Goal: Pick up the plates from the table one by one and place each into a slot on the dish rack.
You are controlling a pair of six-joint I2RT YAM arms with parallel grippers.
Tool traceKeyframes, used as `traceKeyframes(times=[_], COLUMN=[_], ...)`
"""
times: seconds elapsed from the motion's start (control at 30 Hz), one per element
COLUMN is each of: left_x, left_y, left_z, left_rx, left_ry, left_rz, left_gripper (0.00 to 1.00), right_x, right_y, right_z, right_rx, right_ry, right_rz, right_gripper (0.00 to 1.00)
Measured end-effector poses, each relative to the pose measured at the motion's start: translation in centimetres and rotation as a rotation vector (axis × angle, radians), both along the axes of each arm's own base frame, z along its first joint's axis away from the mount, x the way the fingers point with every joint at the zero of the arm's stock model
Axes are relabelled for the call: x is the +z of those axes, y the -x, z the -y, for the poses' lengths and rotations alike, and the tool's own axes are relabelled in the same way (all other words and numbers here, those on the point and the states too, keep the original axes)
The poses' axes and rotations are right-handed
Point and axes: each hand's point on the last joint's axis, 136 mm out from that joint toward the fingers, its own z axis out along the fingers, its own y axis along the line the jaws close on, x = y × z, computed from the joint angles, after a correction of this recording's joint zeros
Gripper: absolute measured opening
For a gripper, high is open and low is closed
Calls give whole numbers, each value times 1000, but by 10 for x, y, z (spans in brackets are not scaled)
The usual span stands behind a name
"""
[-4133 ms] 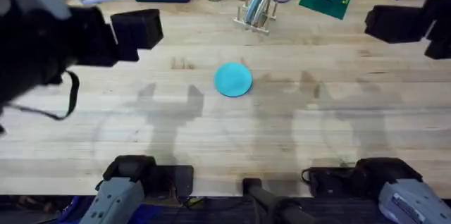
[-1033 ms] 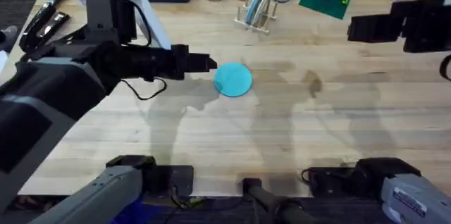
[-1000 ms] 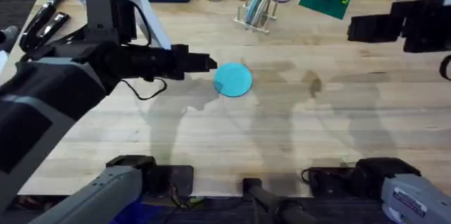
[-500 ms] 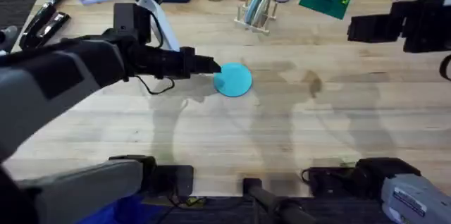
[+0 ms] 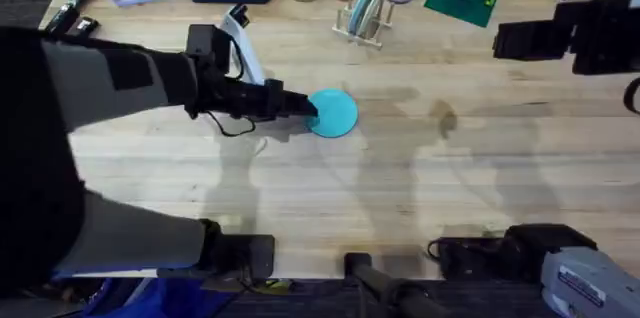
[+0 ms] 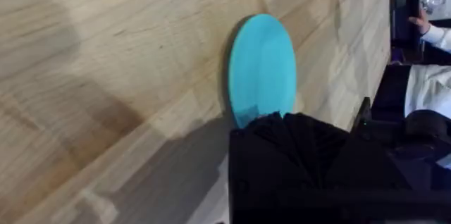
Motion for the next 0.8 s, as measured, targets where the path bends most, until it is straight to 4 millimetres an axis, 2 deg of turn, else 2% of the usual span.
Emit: traceKeyframes(times=[0.27,0.8], left_x=[-15,-22], left_y=[1,2], left_z=[0,2], left_rx=[-5,-1], left_ry=[4,23], left_rz=[-37,-76], left_gripper=[41,41], right_x=[0,0], right_y=[0,0], right_z=[0,0], right_rx=[0,0], right_ry=[0,0], right_rz=[0,0], right_gripper=[995,994])
